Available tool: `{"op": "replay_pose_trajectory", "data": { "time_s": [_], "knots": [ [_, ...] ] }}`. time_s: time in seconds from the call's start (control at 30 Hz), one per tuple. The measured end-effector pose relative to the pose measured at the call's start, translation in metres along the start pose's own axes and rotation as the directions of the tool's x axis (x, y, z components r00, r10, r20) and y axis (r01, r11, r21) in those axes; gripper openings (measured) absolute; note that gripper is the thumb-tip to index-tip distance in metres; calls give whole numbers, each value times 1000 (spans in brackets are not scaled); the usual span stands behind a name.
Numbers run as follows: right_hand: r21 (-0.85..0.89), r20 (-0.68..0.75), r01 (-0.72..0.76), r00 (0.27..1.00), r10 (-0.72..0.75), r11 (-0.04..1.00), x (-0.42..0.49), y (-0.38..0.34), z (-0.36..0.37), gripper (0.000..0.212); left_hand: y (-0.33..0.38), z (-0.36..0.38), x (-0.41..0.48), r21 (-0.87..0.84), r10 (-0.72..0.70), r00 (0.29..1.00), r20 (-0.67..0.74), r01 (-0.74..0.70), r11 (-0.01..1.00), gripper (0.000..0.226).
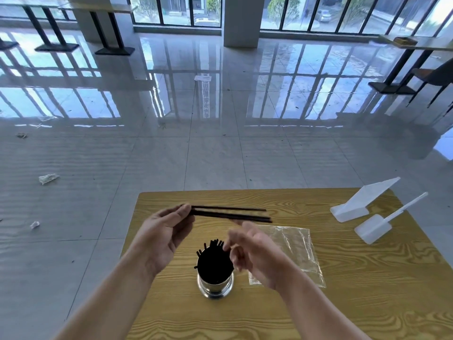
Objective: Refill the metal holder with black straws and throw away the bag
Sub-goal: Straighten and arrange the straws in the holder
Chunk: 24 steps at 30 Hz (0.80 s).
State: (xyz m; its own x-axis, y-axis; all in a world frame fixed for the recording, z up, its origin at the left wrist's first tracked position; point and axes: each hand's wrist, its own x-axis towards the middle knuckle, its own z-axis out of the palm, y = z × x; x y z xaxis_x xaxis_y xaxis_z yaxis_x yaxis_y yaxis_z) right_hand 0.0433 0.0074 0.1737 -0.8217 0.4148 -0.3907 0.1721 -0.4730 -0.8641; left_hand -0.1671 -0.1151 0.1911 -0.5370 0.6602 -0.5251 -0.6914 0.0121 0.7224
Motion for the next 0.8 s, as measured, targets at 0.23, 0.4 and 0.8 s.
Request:
{"op": "replay_pose_trajectory", "data": {
  "time_s": [0.23,0.4,0.8],
  "knots": [
    [-247,-394,143,889,-234,958,5,-25,7,41,-54,-18,4,353,-129,990,51,103,930,47],
    [-654,-259,155,873,-412,740,1,-9,0,48,-65,-49,8,882,92,992,85,-118,457,63],
    [-838,-248,-70,933,-262,542,3,44,2,46,-98,-44,29,988,94,984,151,-152,12,71]
  ]
}}
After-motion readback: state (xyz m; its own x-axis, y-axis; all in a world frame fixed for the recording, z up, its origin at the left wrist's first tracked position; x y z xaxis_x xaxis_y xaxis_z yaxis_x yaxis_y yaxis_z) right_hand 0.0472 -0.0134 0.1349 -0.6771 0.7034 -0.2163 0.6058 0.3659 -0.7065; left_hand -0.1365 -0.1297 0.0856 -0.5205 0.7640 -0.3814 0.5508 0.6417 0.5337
